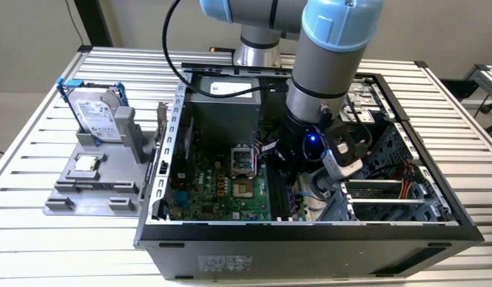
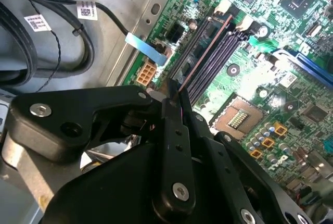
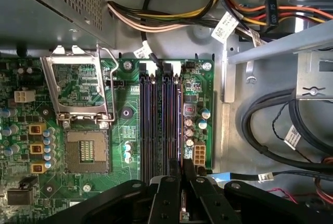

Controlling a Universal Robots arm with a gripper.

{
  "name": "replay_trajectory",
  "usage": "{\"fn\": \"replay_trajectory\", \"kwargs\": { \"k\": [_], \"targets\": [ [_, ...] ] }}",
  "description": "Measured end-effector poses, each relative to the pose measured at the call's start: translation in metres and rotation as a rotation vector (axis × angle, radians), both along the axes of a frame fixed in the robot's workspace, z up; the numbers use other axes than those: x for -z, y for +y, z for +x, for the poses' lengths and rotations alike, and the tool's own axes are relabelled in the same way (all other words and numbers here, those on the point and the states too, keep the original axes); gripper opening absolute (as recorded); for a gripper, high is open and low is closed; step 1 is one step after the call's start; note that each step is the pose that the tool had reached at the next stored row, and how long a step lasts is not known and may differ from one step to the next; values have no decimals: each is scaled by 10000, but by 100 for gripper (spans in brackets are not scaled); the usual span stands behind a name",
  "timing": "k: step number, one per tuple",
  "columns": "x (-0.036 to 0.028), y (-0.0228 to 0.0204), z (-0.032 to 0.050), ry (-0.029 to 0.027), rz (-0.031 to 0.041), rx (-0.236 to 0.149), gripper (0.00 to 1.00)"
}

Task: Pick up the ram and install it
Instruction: 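Insert the ram into the slot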

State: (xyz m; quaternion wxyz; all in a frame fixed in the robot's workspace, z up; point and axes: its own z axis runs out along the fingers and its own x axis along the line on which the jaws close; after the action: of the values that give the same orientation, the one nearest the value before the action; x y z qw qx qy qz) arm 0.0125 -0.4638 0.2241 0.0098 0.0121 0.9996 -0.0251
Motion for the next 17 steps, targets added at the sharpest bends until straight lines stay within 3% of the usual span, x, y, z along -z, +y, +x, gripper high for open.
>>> {"fn": "replay_trajectory", "kwargs": {
  "k": [2, 17],
  "targets": [
    [0, 22, 0, 1, -37, 0, 0],
    [26, 39, -4, -14, -70, 0, 0]
  ]
}}
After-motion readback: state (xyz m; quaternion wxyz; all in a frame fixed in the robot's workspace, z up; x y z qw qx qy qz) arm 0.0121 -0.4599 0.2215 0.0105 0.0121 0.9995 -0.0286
